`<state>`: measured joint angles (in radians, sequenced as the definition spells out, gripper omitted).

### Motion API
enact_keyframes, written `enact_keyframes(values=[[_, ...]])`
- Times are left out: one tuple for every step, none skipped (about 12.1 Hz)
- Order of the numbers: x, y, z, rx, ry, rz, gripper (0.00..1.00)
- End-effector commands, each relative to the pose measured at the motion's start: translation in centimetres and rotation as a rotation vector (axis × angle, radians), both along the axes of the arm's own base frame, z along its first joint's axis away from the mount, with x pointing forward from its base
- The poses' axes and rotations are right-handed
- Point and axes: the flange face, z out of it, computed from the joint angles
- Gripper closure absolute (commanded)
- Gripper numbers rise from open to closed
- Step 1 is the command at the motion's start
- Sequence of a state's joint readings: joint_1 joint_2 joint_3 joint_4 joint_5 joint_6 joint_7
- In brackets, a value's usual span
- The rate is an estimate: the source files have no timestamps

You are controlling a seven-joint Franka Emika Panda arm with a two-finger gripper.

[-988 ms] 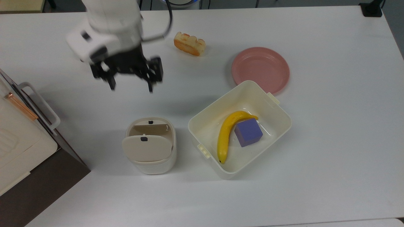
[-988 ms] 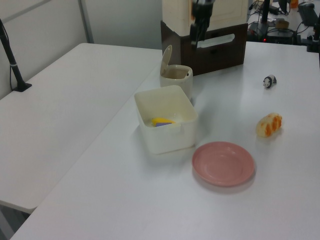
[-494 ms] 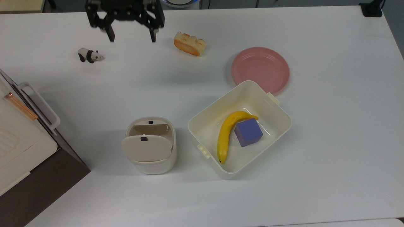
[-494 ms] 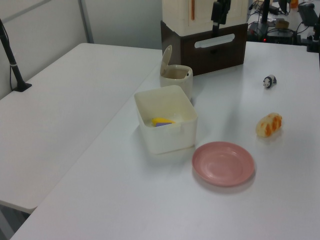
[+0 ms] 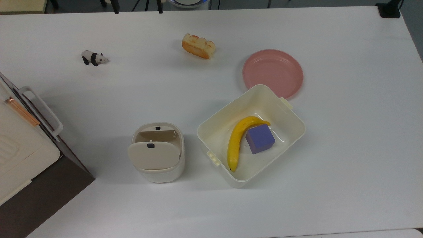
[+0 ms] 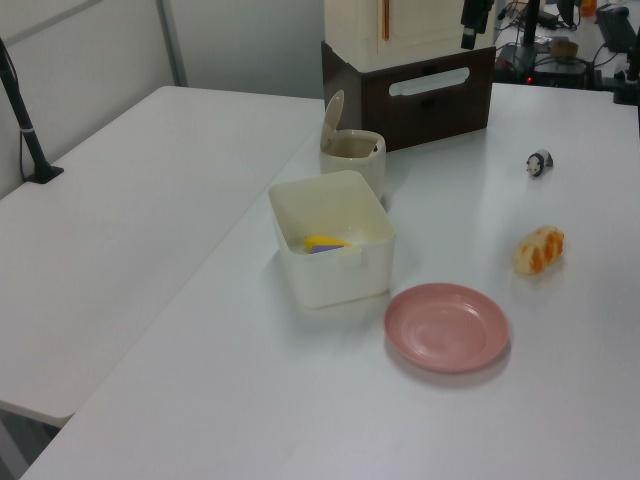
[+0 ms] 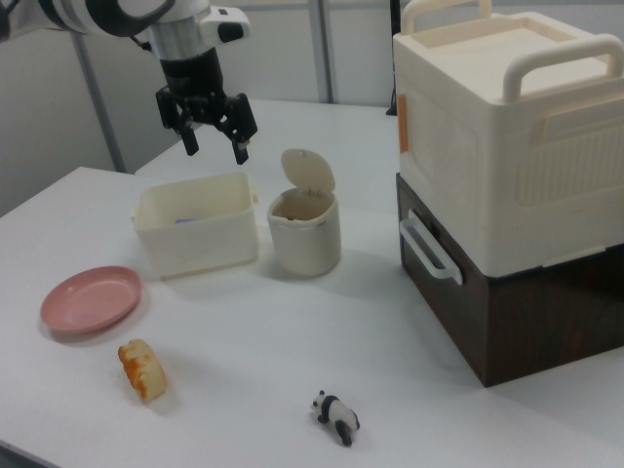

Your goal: Grab it up and put it in the trash

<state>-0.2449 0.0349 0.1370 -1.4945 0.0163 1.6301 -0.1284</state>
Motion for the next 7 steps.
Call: enact_keyframes(values=[[-1.1, 0.7, -0.6, 0.015, 0.003, 0.036, 0.00], [-1.0, 0.7, -0.7, 0.018, 0.003, 0.030, 0.00], [-0.8, 0.8, -1.0, 0.018, 0.007, 0.024, 0.00], [-0.6, 0.9, -1.2, 0.019, 0.010, 0.025, 0.00], [-0.2, 1.6, -1.8, 0.019, 0.019, 0.039, 0.00], [0.1, 2.1, -2.1, 0.018, 0.018, 0.048, 0.00], [0.1, 2.1, -2.1, 0.016, 0.015, 0.049, 0.00]])
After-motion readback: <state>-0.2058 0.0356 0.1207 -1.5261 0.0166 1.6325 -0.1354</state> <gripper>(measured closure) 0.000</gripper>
